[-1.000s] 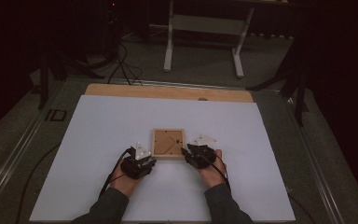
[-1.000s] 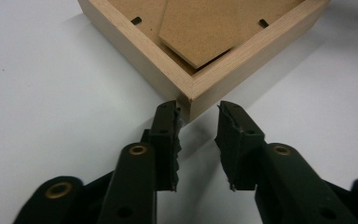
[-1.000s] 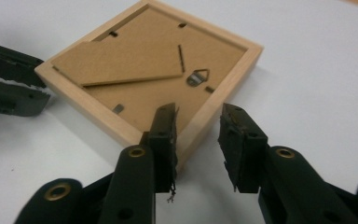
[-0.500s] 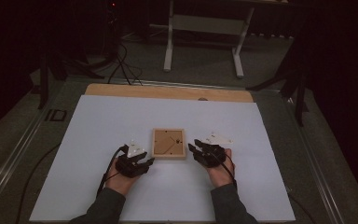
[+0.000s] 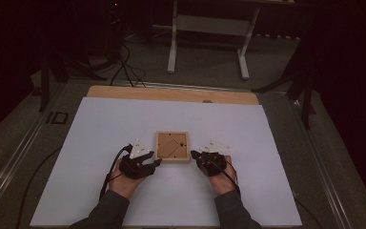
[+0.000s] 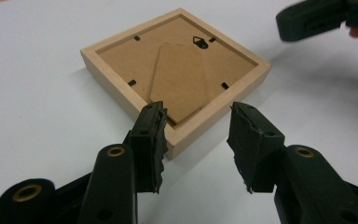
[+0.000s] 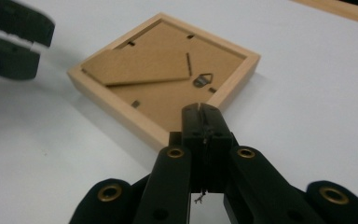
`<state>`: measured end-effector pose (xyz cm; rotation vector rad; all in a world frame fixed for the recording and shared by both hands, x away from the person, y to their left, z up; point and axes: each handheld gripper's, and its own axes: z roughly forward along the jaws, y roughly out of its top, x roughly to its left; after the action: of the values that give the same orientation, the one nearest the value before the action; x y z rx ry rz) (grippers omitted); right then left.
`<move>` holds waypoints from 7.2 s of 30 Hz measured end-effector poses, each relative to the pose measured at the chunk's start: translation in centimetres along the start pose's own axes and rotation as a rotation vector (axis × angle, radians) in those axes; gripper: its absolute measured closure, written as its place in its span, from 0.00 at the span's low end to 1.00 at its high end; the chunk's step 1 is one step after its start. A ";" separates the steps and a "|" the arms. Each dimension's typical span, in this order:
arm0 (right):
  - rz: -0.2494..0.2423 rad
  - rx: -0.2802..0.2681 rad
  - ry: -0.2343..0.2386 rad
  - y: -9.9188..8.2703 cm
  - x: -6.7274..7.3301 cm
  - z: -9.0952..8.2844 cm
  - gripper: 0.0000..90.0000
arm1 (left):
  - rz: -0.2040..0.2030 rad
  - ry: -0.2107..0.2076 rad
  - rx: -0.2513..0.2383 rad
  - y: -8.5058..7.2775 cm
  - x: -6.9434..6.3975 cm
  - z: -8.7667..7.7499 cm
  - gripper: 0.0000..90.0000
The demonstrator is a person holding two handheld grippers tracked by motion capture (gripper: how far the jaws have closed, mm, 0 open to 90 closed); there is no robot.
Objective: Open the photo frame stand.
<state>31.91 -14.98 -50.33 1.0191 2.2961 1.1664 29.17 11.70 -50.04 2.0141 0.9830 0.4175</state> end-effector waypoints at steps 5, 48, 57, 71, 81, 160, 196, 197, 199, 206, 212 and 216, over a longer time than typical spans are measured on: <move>-0.031 0.024 0.008 -0.2 0.6 0.4 1.00 | -0.003 0.003 -0.016 0.7 0.2 0.1 0.63; -0.027 0.020 0.012 -0.6 0.8 1.7 1.00 | 0.090 0.096 0.160 3.5 -0.5 5.6 0.57; -0.027 0.020 0.013 -0.7 0.8 1.7 1.00 | 0.060 0.093 0.111 4.9 -0.6 4.8 0.57; -0.025 0.019 0.014 -0.7 0.8 1.7 1.00 | 0.010 0.074 0.049 4.7 -0.3 2.8 0.58; -0.020 0.017 0.013 -0.7 0.8 1.7 1.00 | 0.051 0.021 0.051 2.7 -0.3 1.2 0.79; -0.032 0.016 0.020 -0.7 0.9 1.7 0.99 | -0.389 -0.111 0.126 5.7 2.3 6.4 0.61; -0.007 -0.018 0.025 0.0 0.0 0.7 0.86 | -0.322 -0.062 0.111 5.4 0.9 5.1 0.65; -0.004 -0.019 0.024 0.0 -0.1 0.6 0.86 | -0.302 -0.057 0.101 5.2 0.6 4.8 0.65; 0.001 -0.021 0.023 0.1 -0.3 0.5 0.85 | -0.277 -0.047 0.089 5.1 0.2 4.6 0.65; 0.021 -0.032 0.028 0.3 -0.7 0.2 0.82 | -0.191 -0.024 0.057 4.4 -0.9 3.4 0.65; 0.029 -0.032 0.040 0.4 -0.9 0.2 0.76 | -0.155 -0.022 0.022 3.4 -1.2 2.5 0.65; 0.039 -0.028 0.055 0.4 -1.1 0.3 0.71 | -0.133 -0.021 -0.005 2.6 -1.4 1.7 0.65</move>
<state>32.98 -15.43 -50.14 1.0381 2.3045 1.2534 30.59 8.77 -48.88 1.9323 1.0940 0.3256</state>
